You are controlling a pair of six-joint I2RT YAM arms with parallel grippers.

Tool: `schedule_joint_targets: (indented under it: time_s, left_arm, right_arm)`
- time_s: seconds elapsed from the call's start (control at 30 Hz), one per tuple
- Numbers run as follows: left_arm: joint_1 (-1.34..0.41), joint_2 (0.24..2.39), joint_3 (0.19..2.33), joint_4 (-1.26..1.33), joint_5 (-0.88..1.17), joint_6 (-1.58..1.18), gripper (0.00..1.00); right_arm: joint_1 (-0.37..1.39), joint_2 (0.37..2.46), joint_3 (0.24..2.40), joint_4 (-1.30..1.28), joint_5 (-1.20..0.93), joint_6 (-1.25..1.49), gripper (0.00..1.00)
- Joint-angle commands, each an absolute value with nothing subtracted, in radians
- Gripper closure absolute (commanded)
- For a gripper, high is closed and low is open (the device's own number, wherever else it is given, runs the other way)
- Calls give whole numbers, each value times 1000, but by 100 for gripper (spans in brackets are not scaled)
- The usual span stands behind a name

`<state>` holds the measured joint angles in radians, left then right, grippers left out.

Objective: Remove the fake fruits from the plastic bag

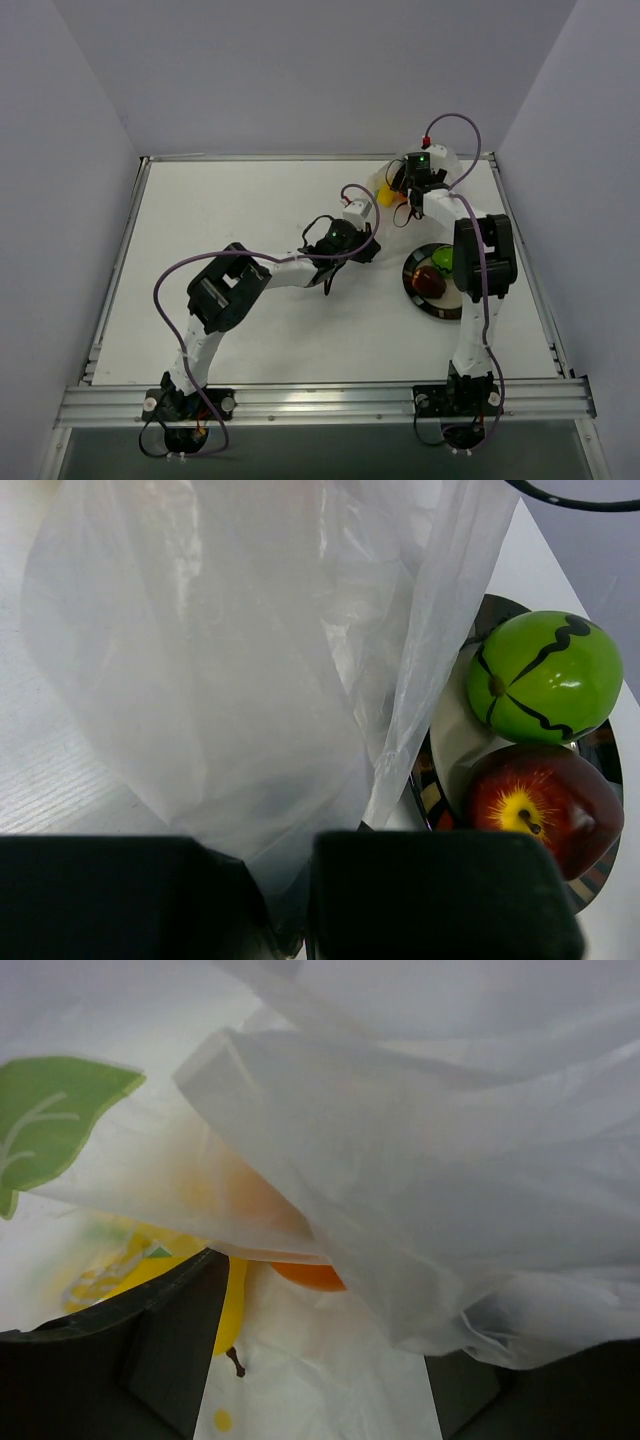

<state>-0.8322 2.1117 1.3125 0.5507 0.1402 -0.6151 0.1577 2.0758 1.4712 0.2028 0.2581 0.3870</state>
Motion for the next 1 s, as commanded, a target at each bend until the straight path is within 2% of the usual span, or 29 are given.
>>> schedule_joint_targets:
  time_s: [0.0,0.17,0.3,0.57,0.63,0.77,0.8,0.97]
  left_arm:
    - [-833,2074,1351,572,143,-624,98]
    - [-833,2075,1353,572,146,-624,98]
    - [-833,2077,1359,571,149,-632,98]
    - [-833,2103,1361,565,156,-641,98]
    - [-830,2108,1367,558,158,-638,98]
    - [-825,2121,1393,542,158,-635,98]
    - [-825,2125,1397,540,158,-635,98]
    - [-825,2134,1424,537,160,-650,98]
  right_arm:
    - [144,2124,1538,219,291,423,32]
    - [137,2186,1618,219,307,436,26]
    - [132,2220,1673,219,331,437,14]
    - [126,2336,1772,218,328,462,14]
    - [123,2356,1778,219,319,466,18]
    - [121,2339,1761,221,299,457,33]
    - [120,2327,1744,222,290,454,44]
    - [121,2160,1593,310,206,437,54]
